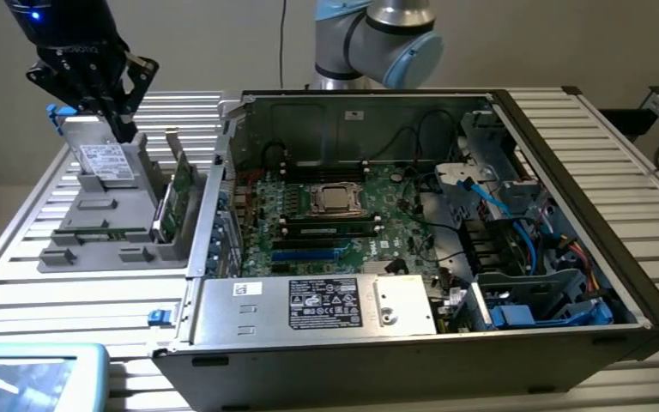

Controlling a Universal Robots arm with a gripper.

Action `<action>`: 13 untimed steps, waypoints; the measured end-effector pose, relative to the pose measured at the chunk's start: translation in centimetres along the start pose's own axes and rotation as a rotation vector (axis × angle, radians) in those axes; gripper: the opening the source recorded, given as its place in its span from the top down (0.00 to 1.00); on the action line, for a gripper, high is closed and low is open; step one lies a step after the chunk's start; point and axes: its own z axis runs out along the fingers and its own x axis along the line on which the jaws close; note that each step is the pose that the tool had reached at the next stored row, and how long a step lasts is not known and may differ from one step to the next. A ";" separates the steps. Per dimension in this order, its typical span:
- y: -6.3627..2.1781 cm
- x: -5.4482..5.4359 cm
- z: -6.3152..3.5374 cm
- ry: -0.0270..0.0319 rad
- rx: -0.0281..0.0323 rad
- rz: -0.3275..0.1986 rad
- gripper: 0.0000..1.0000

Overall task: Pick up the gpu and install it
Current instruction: 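Pick up the gpu and move the gpu toward the slot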

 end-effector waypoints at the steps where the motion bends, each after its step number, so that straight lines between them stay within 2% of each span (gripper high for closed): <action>1: 0.00 0.0 0.00 0.0000 0.0000 0.000 0.88; 10: 0.00 0.0 0.00 0.0000 0.0000 0.000 0.88; 11: 0.00 0.0 0.00 0.0000 0.0000 0.000 0.87; 13: 0.00 0.0 0.00 0.0000 0.0000 0.000 0.75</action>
